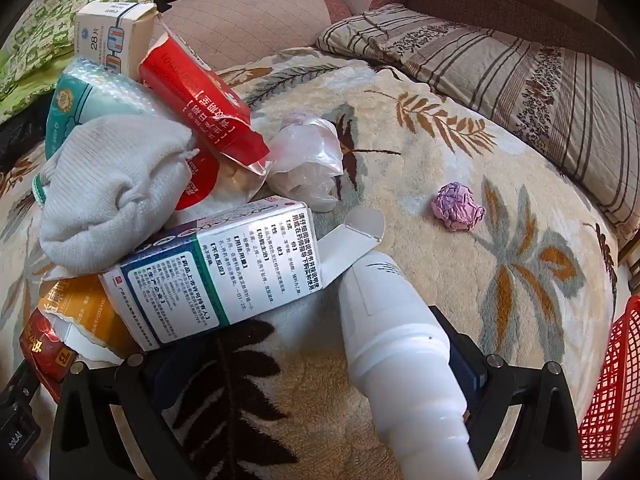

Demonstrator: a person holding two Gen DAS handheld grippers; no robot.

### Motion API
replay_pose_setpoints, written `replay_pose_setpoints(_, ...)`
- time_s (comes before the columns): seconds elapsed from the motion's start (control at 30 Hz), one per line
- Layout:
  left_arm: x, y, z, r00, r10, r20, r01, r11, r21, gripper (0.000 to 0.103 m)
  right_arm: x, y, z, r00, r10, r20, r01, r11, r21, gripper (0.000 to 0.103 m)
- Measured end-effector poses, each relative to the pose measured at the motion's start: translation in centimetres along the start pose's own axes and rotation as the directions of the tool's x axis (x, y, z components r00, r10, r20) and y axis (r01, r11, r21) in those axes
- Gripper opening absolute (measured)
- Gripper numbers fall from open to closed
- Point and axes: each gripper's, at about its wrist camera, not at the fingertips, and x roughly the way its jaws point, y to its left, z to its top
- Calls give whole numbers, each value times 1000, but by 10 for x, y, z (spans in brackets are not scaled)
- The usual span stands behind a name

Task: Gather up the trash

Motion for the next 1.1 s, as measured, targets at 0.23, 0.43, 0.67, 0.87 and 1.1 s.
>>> replay_pose_setpoints(0.23,-5,0,-1,1000,14,3,-14,1000,21,103,-3,-3,-1,999,45,-20,-46,999,-11,103)
replay_pose_setpoints(0.43,-24,-2,-4,998,-9,66,7,999,35,103,-32,-23,-14,995,102,-5,-102,987,-123,103)
replay_pose_setpoints(0.67,-87,-13,-21,969,-70,238,54,996,75,103,-121,-80,-36,951,216,223,-216,976,-23,103)
replay_pose_setpoints(0.87,-150,-28,-60,923,-156,353,96,979,182,103,-179,-83,-75,933,188,306,-147,977,-153,103)
replay_pose_setpoints(1.1,-186,-32,-119,897,-218,384,96,945,313,103,-210,-88,-107,894,100,437,-16,981,-192,102)
